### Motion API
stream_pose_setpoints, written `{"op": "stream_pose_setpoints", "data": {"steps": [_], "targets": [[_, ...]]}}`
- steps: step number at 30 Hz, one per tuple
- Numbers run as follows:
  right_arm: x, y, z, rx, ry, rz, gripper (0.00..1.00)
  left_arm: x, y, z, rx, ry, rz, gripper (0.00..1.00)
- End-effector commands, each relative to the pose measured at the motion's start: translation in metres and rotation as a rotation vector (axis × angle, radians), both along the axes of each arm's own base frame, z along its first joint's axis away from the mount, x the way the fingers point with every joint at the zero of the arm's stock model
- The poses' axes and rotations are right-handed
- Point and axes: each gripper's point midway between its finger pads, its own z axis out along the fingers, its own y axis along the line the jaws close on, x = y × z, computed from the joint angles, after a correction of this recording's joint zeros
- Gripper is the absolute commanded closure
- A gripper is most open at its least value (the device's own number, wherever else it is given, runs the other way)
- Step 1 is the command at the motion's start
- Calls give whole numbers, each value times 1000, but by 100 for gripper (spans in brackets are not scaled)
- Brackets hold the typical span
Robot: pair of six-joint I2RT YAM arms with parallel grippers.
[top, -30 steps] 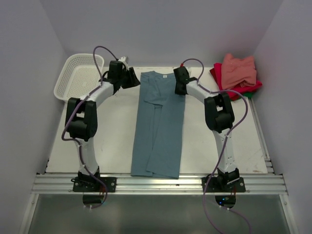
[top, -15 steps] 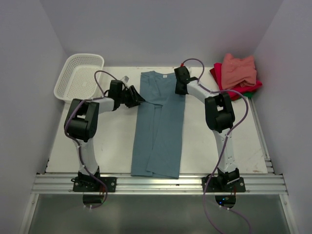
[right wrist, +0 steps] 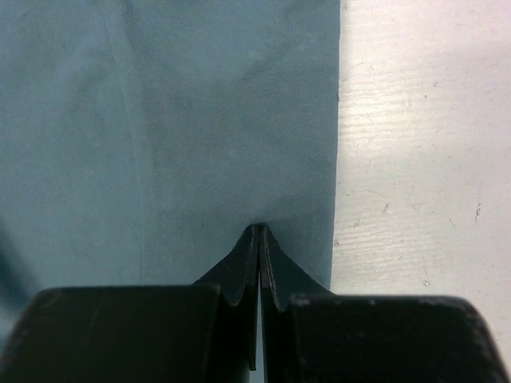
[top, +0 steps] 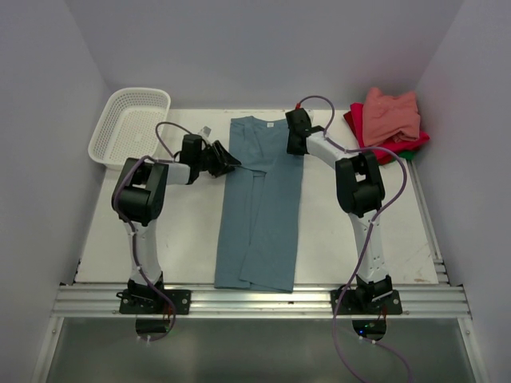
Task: Fold and stack the t-shirts
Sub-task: Fold the tshirt
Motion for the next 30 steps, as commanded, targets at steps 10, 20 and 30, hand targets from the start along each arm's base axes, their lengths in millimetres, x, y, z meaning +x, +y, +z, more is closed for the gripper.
{"op": "stream_pose_setpoints", "data": {"steps": [10, 20, 30], "targets": [[-15, -1, -37, -10, 86, 37, 100, 26, -5, 6, -34, -89, 25, 54], [-15, 0, -40, -8, 90, 45, 100, 36, -5, 7, -25, -84, 44, 60], [-17, -1, -43, -8, 95, 46, 100, 37, -9, -8, -42, -67, 23, 96]]}}
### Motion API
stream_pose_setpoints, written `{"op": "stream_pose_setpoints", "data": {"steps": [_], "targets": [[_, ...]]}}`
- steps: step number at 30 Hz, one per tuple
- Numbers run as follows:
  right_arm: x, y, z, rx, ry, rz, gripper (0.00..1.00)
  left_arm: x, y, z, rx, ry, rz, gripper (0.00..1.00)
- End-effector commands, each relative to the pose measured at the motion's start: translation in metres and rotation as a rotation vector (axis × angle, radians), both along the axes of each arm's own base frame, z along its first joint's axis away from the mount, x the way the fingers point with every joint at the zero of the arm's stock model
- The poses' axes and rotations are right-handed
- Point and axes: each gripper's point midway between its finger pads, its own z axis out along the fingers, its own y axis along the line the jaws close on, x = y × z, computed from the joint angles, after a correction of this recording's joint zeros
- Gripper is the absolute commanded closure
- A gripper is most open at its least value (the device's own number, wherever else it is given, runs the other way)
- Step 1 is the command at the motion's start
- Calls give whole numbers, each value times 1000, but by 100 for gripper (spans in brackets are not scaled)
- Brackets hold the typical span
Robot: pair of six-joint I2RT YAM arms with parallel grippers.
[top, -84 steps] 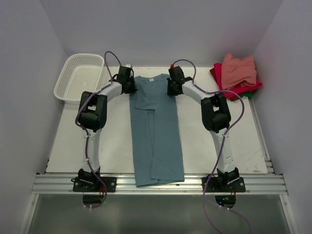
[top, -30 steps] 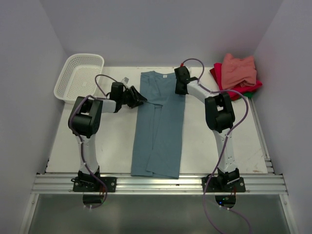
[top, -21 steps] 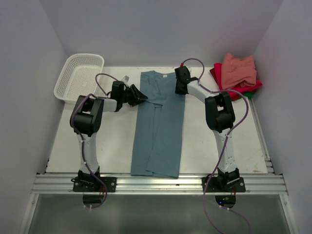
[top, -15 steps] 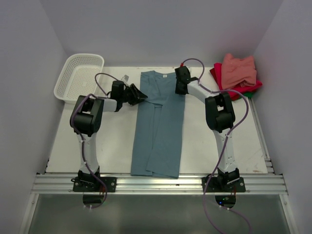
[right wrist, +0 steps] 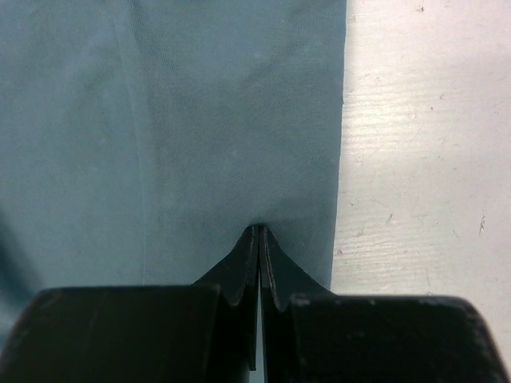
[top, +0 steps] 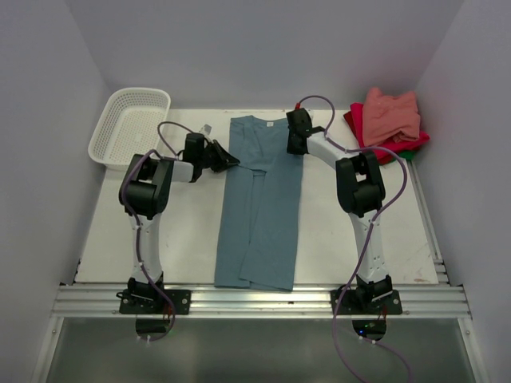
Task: Fold and stack the t-shirts
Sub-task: Fold the tshirt
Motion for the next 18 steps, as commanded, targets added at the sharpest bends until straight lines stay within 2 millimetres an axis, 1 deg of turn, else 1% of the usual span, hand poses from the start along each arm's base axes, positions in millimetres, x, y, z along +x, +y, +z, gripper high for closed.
{"op": "stream_pose_setpoints", "data": {"steps": [1, 3, 6, 7, 9, 10, 11, 12, 14, 15, 16, 18], "targets": [[-20, -4, -43, -22, 107, 19, 100, 8, -5, 7, -19, -53, -18, 100], [-21, -5, -45, -22, 112, 20, 100, 5, -6, 10, -29, -61, -26, 100], [-22, -5, -46, -25, 113, 21, 100, 4, -7, 25, -42, -92, -29, 100], [-22, -5, -46, -26, 113, 21, 100, 2, -7, 36, -47, -112, -31, 100], [-22, -5, -46, -28, 114, 22, 100, 0, -7, 49, -51, -137, -33, 100], [-22, -6, -47, -28, 116, 21, 100, -3, -5, 62, -51, -160, -30, 100], [-22, -5, -47, -29, 114, 24, 100, -4, -5, 68, -50, -173, -29, 100], [-23, -5, -47, -29, 116, 24, 100, -7, -4, 79, -50, -190, -29, 100], [-22, -5, -47, -27, 115, 23, 100, -10, -3, 89, -47, -211, -29, 100], [-23, -5, -47, -27, 116, 23, 100, -13, -2, 91, -45, -211, -27, 100], [-22, -5, -47, -24, 115, 21, 100, -14, -1, 99, -44, -228, -25, 100], [-24, -4, -47, -24, 118, 24, 100, -16, -2, 102, -41, -231, -27, 100]]}}
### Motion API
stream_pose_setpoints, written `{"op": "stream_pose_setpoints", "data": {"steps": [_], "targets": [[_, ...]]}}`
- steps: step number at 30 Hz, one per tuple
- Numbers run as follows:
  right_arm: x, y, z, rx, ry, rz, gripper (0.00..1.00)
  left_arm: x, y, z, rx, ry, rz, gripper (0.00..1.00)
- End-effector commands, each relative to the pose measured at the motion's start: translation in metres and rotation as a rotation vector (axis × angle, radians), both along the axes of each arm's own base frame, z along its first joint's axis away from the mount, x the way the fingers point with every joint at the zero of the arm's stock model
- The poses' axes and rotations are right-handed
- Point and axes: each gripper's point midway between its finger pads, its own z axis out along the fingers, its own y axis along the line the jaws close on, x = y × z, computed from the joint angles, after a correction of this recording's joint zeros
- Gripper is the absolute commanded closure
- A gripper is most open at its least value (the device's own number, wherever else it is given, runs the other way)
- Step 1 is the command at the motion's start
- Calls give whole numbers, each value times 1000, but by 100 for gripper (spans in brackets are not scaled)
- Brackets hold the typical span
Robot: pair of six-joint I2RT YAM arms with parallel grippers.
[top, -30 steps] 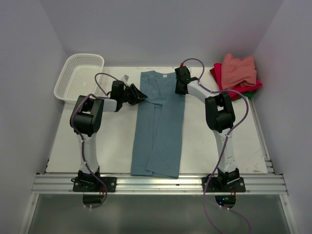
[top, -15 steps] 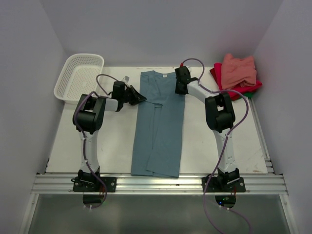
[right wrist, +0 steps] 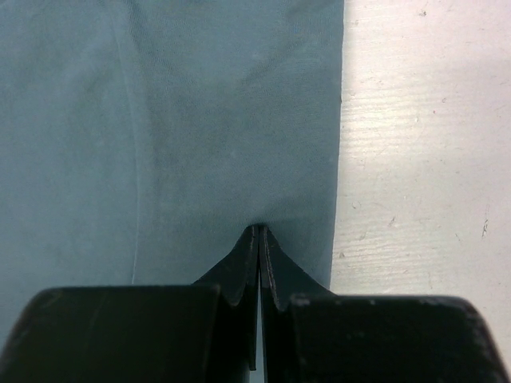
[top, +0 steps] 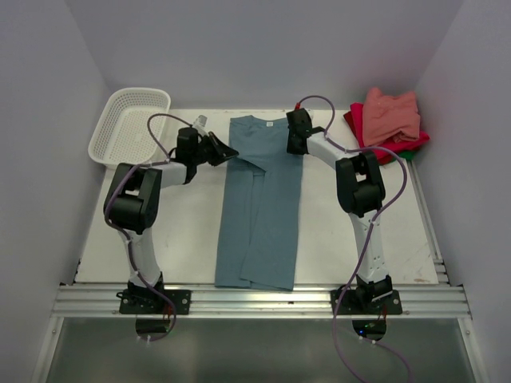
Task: Fold and stack the t-shirts
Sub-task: Fold the tshirt
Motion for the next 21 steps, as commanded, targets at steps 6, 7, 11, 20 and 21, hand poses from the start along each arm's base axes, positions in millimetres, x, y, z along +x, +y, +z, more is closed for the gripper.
{"op": "stream_pose_setpoints", "data": {"steps": [6, 7, 11, 20, 21], "targets": [[-24, -5, -42, -29, 118, 24, 100, -5, -2, 29, -3, -83, -18, 100], [-24, -6, -42, -31, 117, 23, 100, -6, -2, 28, 0, -79, -21, 100], [-25, -6, -41, -31, 119, 26, 100, -9, -2, 16, 14, -40, -22, 81], [-26, -5, -42, -29, 123, 29, 100, -11, 12, 35, 52, -111, 50, 33], [-26, -6, -41, -27, 122, 29, 100, -12, 14, 45, 54, -136, 55, 32]]}}
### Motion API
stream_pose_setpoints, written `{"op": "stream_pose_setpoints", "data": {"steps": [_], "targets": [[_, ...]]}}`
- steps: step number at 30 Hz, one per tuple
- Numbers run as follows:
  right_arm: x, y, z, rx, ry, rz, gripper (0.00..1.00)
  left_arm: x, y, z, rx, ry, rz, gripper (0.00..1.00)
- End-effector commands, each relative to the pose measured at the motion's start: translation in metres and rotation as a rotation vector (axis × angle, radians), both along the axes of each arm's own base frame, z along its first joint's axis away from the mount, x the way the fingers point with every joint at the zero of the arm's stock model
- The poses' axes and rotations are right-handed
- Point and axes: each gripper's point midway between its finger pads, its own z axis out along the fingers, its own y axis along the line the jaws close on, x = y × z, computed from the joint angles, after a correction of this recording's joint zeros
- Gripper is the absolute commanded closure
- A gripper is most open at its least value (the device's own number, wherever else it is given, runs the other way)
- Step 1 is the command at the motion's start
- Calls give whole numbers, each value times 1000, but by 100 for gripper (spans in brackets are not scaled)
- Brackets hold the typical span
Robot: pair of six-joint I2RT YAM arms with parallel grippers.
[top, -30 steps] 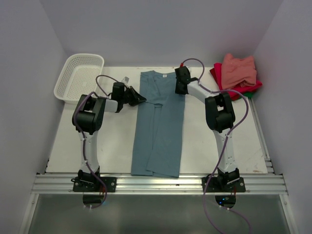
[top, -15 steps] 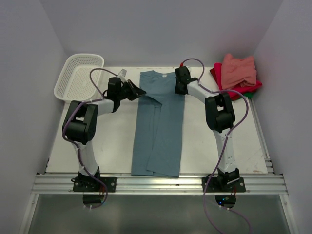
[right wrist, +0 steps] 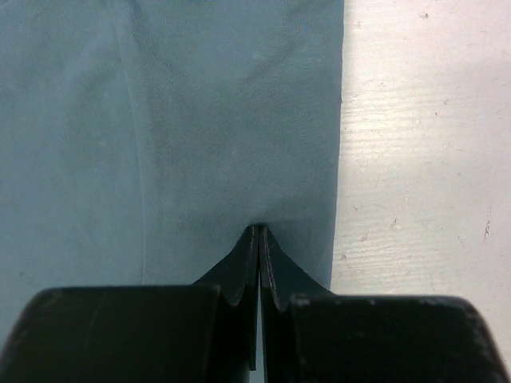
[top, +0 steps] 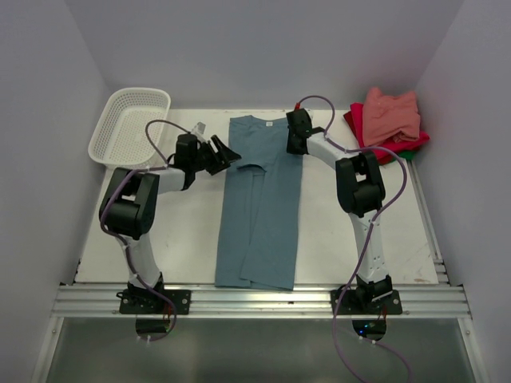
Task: Fold and stack the t-shirts
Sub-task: Fold the tshirt
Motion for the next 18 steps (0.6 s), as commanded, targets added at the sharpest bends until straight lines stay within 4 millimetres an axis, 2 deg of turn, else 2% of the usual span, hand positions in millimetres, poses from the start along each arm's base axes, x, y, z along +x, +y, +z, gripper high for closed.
{"op": "stream_pose_setpoints", "data": {"steps": [1, 3, 4, 5, 6, 7, 8, 9, 10, 11, 13, 14, 15, 16, 17, 18], "targets": [[-26, -5, -37, -25, 121, 31, 100, 9, 9, 55, 33, -178, 35, 31], [-26, 0, -32, 6, 107, 53, 100, 7, 12, 67, 50, -201, 39, 30], [-25, 4, -14, 30, 75, 63, 100, 5, 12, 71, 77, -223, 29, 30], [-26, 6, -10, 48, 52, 72, 93, 4, 13, 74, 99, -233, 31, 30], [-28, 8, -3, 61, 37, 87, 81, -1, 15, 81, 141, -259, 16, 30], [-31, 10, 9, 80, 13, 96, 64, -6, 12, 85, 162, -272, 1, 29], [-38, 10, 25, 105, -22, 109, 59, -13, 14, 79, 193, -250, -9, 29], [-45, 15, 35, 138, -30, 131, 53, -20, 15, 87, 220, -278, -23, 29], [-62, 13, 27, 148, 2, 136, 39, -28, 13, 86, 231, -277, -40, 29], [-69, 15, 50, 179, -31, 146, 35, -43, 15, 82, 243, -248, -54, 29], [-90, 18, 58, 224, -26, 166, 23, -61, 19, 75, 265, -210, -60, 29], [-113, 17, 66, 230, -33, 180, 13, -80, 24, 55, 285, -149, -69, 30], [-125, 16, 68, 239, -32, 179, 10, -93, 26, 61, 290, -155, -69, 29], [-138, 15, 74, 238, -45, 183, 1, -102, 30, 56, 318, -135, -59, 29], [-165, 11, 58, 209, -2, 190, 1, -124, 37, 36, 353, -56, -74, 29], [-177, 9, 82, 219, -55, 195, 1, -135, 38, 44, 361, -79, -75, 29]]}}
